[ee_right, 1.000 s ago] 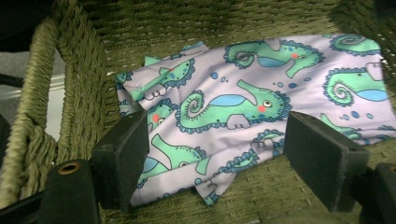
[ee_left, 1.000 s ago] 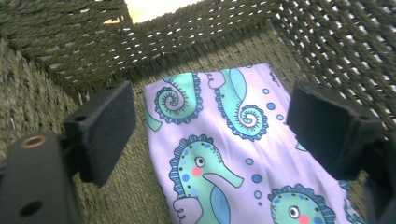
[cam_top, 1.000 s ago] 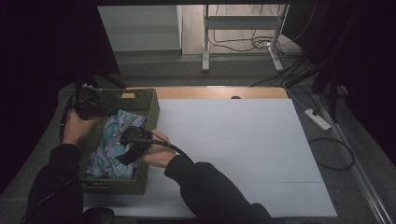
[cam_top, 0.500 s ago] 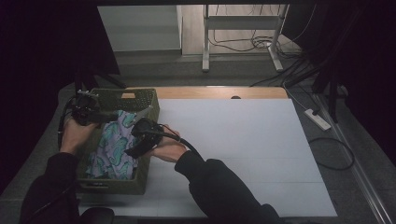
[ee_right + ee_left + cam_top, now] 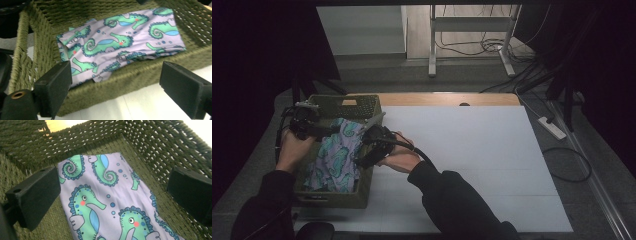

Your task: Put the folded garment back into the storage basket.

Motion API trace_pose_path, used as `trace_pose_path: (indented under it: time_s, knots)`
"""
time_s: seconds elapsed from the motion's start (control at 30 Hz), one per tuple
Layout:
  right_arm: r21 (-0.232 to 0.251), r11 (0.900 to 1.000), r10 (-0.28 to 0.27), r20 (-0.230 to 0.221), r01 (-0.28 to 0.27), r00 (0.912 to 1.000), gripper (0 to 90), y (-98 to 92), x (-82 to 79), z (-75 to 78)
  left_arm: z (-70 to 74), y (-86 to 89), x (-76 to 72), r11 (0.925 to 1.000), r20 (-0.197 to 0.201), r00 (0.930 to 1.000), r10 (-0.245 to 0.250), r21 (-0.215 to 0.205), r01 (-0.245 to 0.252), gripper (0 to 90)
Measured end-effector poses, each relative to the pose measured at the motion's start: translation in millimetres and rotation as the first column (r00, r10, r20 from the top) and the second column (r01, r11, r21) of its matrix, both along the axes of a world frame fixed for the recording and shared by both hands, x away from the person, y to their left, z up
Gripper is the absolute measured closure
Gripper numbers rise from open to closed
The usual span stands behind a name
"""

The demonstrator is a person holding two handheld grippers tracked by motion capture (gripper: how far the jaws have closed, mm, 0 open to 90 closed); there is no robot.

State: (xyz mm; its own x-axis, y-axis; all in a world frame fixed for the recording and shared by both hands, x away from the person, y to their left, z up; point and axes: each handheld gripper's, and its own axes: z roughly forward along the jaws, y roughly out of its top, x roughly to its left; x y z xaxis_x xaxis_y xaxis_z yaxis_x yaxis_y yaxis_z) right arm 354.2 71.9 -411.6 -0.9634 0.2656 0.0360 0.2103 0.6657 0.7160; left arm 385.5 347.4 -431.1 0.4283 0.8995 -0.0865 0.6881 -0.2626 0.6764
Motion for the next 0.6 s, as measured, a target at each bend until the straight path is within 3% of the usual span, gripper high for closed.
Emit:
trace_pose_path:
  time_s: [0.6]
  knots:
    - [0.023, 0.998, -0.057, -0.001, 0.057, 0.9984, 3.9, -46.7, 5.3, 2.7, 7.4, -20.6, -16.4, 0.9927, 0.06, 0.9951, -0.079, -0.086, 0.084, 0.0]
